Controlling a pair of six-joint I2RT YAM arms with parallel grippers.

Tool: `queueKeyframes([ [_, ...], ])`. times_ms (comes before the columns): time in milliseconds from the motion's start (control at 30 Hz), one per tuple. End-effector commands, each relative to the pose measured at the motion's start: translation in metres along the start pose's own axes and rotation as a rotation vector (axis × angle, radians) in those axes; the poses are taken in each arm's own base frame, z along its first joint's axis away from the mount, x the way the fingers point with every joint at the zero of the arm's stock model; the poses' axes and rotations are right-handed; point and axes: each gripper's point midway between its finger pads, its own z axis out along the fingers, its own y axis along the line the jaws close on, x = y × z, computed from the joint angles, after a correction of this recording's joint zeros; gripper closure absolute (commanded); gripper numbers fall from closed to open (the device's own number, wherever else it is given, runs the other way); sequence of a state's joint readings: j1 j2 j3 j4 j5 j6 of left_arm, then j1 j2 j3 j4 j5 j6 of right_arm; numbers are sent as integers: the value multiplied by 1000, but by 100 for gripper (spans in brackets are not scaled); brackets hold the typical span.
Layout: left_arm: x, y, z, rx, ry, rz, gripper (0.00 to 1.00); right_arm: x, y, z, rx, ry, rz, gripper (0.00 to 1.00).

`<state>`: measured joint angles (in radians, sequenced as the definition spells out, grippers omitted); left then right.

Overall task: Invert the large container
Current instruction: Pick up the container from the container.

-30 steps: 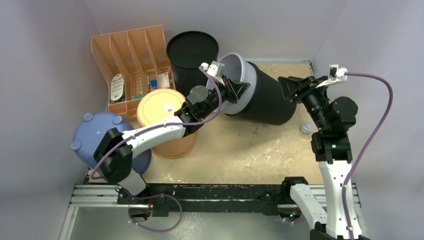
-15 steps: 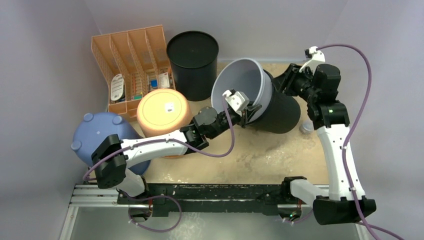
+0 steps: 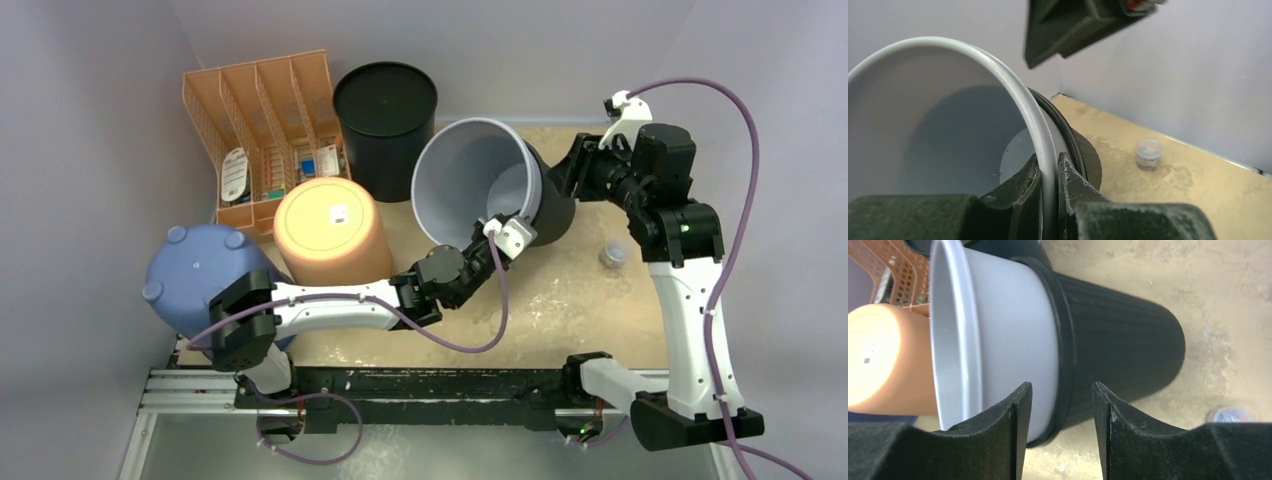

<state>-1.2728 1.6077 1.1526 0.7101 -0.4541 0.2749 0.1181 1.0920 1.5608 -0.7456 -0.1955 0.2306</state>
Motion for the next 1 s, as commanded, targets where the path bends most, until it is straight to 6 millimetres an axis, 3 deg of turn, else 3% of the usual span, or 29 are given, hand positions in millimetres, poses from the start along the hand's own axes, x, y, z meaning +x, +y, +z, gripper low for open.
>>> queueKeyframes([
  [0, -65, 57, 9, -308, -154, -145, 100, 5, -10, -4, 64, 33, -14, 50],
  [133, -57, 78, 9, -501, -113, -331, 100, 14, -13, -5, 78, 35, -4, 50],
  [200, -54, 80, 11, -549, -81, -343, 100, 16, -11, -6, 69, 27, 5, 51],
  [433, -42, 102, -10, -840, -80, -593, 100, 8, -2, -22, 34, -154, 57, 54],
  [600, -34, 103, -13, -853, -165, -774, 100, 23, 5, -5, -45, -183, 47, 55],
  [967, -6, 97, 29, -708, -279, -953, 100, 18, -4, 7, -23, -275, 18, 56],
])
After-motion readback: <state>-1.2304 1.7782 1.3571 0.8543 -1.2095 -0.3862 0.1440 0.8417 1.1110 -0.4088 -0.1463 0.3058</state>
